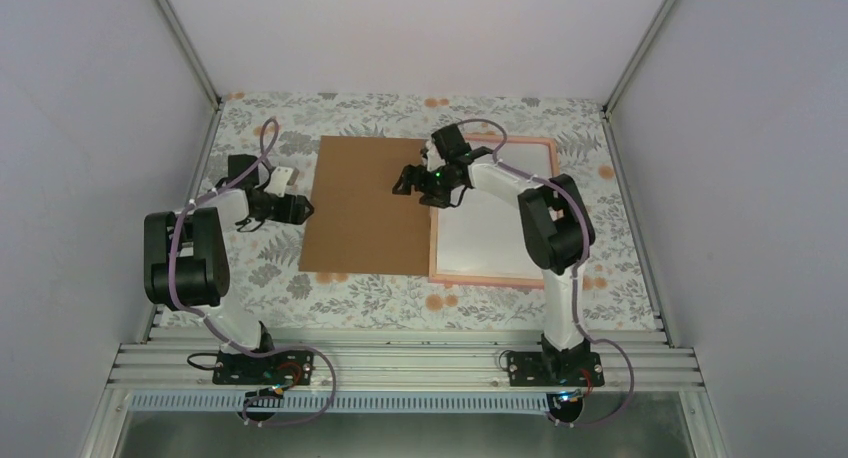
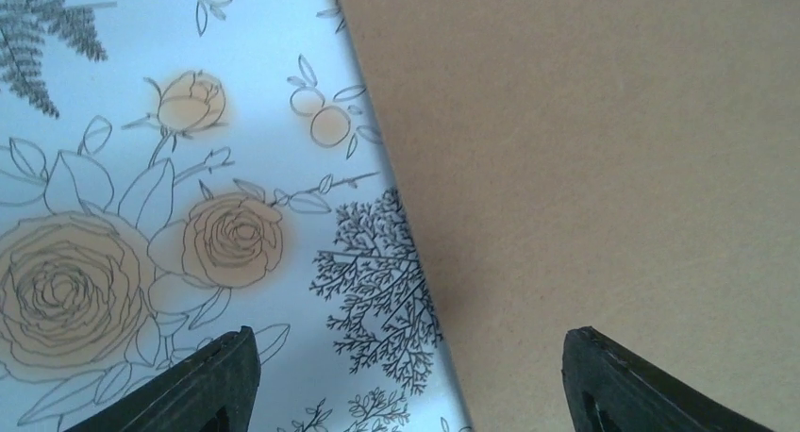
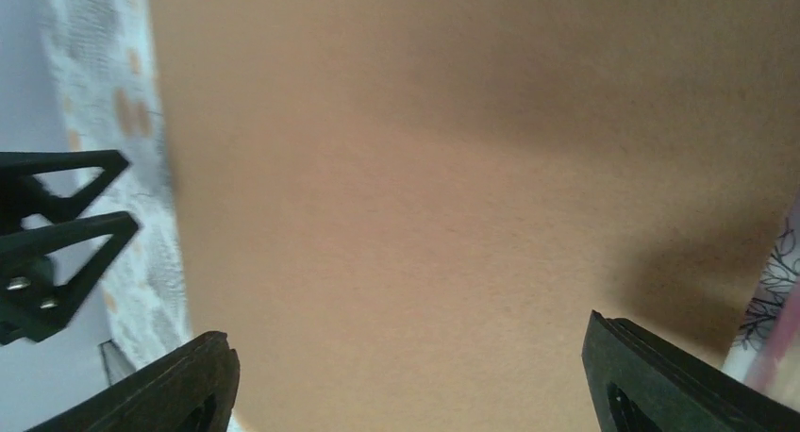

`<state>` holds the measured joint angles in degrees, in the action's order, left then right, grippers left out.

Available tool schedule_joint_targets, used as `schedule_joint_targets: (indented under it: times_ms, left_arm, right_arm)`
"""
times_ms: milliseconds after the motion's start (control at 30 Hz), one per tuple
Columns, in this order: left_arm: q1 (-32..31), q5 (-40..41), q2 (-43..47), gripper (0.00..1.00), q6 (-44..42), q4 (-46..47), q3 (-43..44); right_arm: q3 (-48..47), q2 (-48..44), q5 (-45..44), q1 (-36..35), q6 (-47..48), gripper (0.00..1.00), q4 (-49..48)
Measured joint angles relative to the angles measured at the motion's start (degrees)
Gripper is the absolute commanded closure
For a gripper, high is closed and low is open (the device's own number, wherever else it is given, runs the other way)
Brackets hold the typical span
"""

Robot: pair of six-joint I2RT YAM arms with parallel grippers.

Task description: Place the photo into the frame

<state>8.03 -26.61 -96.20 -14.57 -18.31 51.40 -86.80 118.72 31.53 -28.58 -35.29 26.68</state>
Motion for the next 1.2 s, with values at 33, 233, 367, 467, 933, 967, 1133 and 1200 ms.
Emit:
schedule_joint_targets:
  times_ms: [33, 233, 367, 467, 933, 967, 1133, 1200]
  left_arm:
    - [-0.2, 0.6, 0.1, 0.19, 0.0, 0.1, -0.4]
    - [-0.2, 3.3, 0.1, 0.16, 0.3, 0.9, -1.2]
    - [-0.7, 4.1, 0.1, 0.16, 0.5, 1.8, -1.2]
    - [-1.3, 4.1, 0.1, 0.16, 0.7, 2.3, -1.2]
    - [-2.9, 0.1, -2.4, 0.16, 3.4, 4.3, -1.4]
    - [-2.9, -0.1, -2.5, 0.17, 3.6, 4.7, -1.4]
    - [-2.9, -0.5, -3.3, 0.18, 4.2, 6.7, -1.4]
    - [-2.9, -1.1, -4.0, 0.20, 4.3, 7.6, -1.1]
  right_arm:
    - [-0.1, 1.1, -0.5, -0.3, 0.0, 0.10, 0.3]
    - [-0.3, 2.8, -4.7, -0.5, 0.1, 0.06, 1.2]
    - [3.4, -0.1, -8.5, 0.2, 0.5, 0.06, 0.4]
    - [8.1, -3.5, -11.9, 1.9, 1.0, 0.06, 1.2]
    - [6.6, -2.5, -13.1, 1.5, 1.8, 0.07, 3.3]
    - [6.2, -2.3, -12.4, 1.2, 1.6, 0.07, 2.9]
    - [6.0, -1.3, -11.3, 1.0, 1.1, 0.09, 1.8]
    - [6.3, -1.0, -10.1, 1.4, 0.9, 0.12, 0.3]
